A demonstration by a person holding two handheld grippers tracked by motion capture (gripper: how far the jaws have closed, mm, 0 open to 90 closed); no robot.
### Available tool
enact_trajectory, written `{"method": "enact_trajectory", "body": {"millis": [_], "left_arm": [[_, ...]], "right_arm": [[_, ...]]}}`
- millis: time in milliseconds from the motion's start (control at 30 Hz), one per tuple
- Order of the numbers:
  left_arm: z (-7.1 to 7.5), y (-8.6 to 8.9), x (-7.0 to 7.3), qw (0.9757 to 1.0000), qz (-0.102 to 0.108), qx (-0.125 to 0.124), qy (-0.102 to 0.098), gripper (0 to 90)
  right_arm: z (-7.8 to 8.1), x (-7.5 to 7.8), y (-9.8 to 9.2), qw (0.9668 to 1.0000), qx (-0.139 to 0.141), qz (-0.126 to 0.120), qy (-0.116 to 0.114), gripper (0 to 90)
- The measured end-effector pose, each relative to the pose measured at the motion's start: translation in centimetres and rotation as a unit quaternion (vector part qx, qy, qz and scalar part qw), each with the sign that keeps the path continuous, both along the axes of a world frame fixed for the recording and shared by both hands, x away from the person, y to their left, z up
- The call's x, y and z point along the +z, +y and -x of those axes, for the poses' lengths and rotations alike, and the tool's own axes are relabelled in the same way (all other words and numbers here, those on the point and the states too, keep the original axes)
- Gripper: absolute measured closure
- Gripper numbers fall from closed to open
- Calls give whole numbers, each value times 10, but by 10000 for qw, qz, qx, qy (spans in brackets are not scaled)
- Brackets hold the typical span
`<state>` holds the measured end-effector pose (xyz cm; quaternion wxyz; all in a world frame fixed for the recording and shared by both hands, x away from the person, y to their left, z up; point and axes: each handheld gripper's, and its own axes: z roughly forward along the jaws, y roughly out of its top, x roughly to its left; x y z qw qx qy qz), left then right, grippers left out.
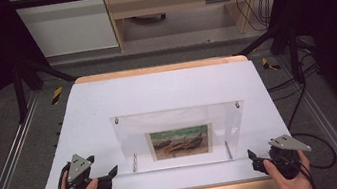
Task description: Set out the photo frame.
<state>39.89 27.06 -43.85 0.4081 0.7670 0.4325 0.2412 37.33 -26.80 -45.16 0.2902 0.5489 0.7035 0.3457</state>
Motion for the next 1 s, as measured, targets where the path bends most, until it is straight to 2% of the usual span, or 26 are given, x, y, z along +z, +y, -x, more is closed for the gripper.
{"method": "enact_trajectory", "body": {"millis": [200, 267, 367, 467, 567, 667, 767, 867, 1000], "left_arm": [[-19, 8, 1, 9997, 64, 197, -124, 115], [-27, 11, -1, 9996, 59, 254, -98, 116], [-42, 15, -5, 9992, -19, 391, -57, 117], [-57, 19, -7, 9988, 5, 481, -29, 116], [-72, 21, -9, 9988, 65, 491, -59, 116], [-82, 22, -11, 9986, 135, 502, -90, 115], [-87, 27, -14, 9976, 297, 619, -114, 106], [-85, 28, -18, 9979, 159, 615, -127, 97], [-82, 27, -19, 9975, -145, 617, -312, 70]], "right_arm": [[-19, -2, 1, 9999, 39, 148, 35, 149], [-27, -4, 0, 9997, 17, 217, 88, 155], [-37, -8, -3, 9992, -54, 384, 55, 167], [-46, -10, -4, 9987, -75, 507, -16, 170], [-55, -12, -4, 9979, -163, 627, -34, 166], [-67, -15, -3, 9964, -403, 748, -67, 145], [-78, -15, -3, 9954, -610, 726, -153, 142], [-84, -16, -3, 9946, -714, 726, -199, 148], [-81, -15, -3, 9939, -762, 692, -396, 174]]}}
